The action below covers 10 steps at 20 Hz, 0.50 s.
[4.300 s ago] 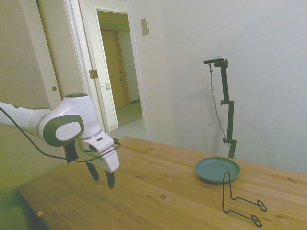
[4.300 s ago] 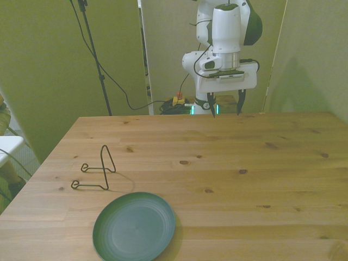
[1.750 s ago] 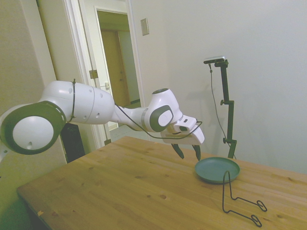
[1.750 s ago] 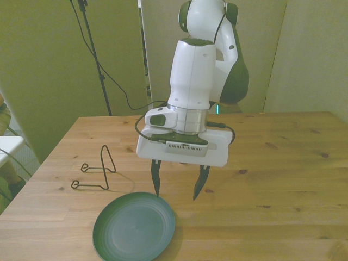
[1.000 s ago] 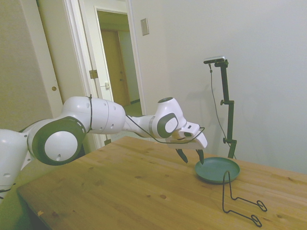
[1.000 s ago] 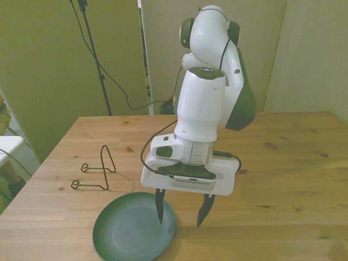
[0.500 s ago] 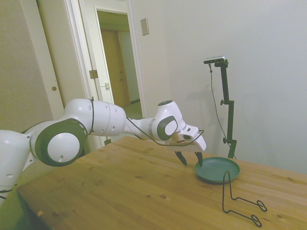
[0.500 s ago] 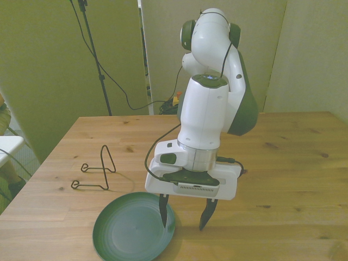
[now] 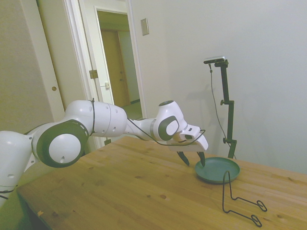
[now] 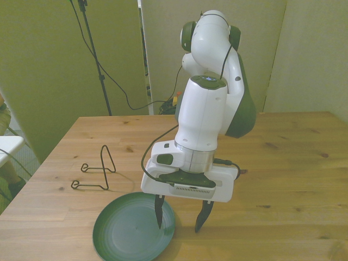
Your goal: Load the plate
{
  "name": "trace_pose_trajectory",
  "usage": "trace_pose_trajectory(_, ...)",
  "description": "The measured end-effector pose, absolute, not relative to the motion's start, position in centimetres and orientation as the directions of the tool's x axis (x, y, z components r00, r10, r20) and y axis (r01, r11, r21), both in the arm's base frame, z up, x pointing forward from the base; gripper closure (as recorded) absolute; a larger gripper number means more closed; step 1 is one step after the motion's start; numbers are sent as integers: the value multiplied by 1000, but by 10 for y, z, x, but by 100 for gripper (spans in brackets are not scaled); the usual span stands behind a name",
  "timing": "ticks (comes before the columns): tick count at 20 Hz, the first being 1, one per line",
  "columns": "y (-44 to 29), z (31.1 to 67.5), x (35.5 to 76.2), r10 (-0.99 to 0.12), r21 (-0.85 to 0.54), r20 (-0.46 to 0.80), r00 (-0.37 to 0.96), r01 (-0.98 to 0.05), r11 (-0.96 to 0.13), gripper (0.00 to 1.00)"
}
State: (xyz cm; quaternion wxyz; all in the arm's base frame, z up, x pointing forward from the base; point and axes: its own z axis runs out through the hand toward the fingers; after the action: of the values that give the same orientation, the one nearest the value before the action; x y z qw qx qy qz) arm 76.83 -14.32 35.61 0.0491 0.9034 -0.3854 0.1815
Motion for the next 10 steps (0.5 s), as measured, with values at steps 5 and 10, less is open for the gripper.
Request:
trace_pose_trajectory(5, -146, 356, 768, -673, -31, 378, 636, -718, -696, 0)
trace_pose_trajectory(10, -158, 356, 766, -680, -14, 383, 625, -732, -681, 0)
